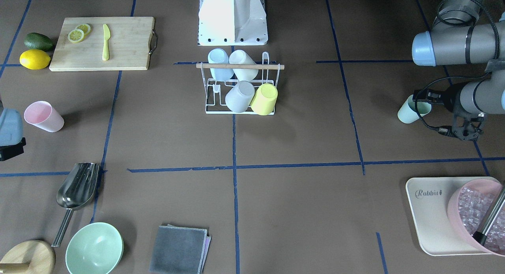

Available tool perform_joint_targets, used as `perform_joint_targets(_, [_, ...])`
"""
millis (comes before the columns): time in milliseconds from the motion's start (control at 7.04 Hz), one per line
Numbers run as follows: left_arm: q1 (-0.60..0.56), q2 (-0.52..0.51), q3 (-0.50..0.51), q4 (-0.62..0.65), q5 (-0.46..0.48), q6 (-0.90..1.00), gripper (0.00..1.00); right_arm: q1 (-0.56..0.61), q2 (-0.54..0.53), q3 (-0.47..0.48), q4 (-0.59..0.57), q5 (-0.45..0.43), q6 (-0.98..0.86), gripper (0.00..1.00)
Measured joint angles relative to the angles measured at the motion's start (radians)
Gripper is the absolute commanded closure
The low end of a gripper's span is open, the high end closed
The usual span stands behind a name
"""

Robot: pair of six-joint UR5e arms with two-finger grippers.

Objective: Place cup on cup holder

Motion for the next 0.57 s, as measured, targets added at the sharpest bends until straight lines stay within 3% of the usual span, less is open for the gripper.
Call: perform_joint_targets(568, [0.022, -0.062, 0.185, -0.022, -0.006, 0.014, 0.0, -0.062, -0.053, 0.008, 0.01, 0.014, -0.088, 0.0])
